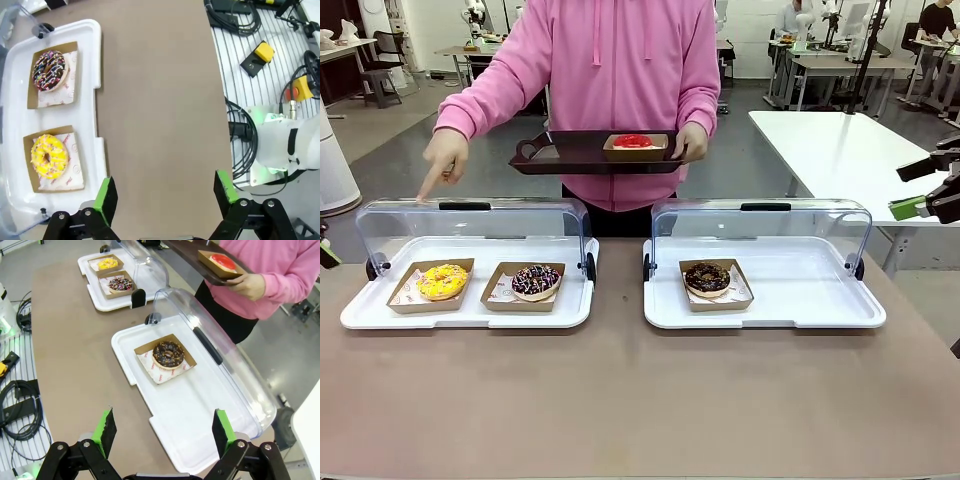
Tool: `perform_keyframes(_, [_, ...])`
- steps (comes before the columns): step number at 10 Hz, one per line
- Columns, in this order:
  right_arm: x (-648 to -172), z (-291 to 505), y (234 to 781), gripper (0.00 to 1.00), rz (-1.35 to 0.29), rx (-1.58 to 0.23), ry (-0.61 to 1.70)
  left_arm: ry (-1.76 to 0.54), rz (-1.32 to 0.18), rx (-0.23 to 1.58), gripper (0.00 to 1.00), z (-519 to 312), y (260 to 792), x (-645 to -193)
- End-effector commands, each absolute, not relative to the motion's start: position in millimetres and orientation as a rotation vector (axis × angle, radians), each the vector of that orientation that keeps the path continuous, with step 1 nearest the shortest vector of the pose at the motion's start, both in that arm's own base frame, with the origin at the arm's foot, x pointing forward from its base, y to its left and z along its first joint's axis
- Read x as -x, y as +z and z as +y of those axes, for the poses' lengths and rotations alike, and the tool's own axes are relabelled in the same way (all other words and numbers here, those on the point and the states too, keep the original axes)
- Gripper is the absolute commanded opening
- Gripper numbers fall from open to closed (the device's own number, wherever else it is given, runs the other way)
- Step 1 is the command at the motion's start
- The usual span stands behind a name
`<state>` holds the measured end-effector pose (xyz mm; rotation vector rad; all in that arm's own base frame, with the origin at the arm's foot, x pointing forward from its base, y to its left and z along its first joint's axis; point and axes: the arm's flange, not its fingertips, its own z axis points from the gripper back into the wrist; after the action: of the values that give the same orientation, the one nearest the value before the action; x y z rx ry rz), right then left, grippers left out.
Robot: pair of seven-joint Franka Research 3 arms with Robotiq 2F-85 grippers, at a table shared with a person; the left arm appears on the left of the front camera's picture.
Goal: Provide the desired donut to the person.
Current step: Pick up and lift the Paper togo box containing the Donut pointed at by the person.
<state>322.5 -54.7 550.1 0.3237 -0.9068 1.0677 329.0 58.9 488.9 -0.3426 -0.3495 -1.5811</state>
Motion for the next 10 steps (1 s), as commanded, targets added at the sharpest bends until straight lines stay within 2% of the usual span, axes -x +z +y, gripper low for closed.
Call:
perform_keyframes(1, [-323.1, -54.8, 549.2, 1.00, -0.909, -0.333, 1.065, -1.482, -0.377, 0.295, 1.00, 65.3, 508.4, -321.3])
perform_keyframes(3, [-323.1, -54.8, 549.2, 1.00, -0.909, -0.333, 1.065, -1.554, -0.357, 0.328, 1.00, 62.0, 494.6, -327.7])
perform_keyframes(4, [-323.1, -54.8, 549.2, 1.00, -0.909, -0.333, 1.065, -1.518, -0.463, 0.211, 1.00, 51.8, 472.1, -346.7])
perform_keyframes(5, [-323.1, -54.8, 549.2, 1.00, -0.909, -0.333, 1.065, -1.516, -0.491, 0.159, 1.00, 55.2, 461.8, -358.1])
perform_keyframes(9, [-323.1, -54.8, 549.2, 1.00, -0.909, -0.333, 1.065, -1.556, -0.485, 0.012, 1.00, 45.3, 409.9, -388.5])
perform_keyframes(10, [-323.1, -54.8, 549.2, 1.00, -0.909, -0.333, 1.065, -1.549, -0.487, 0.042, 1.00, 40.6, 397.4, -394.9])
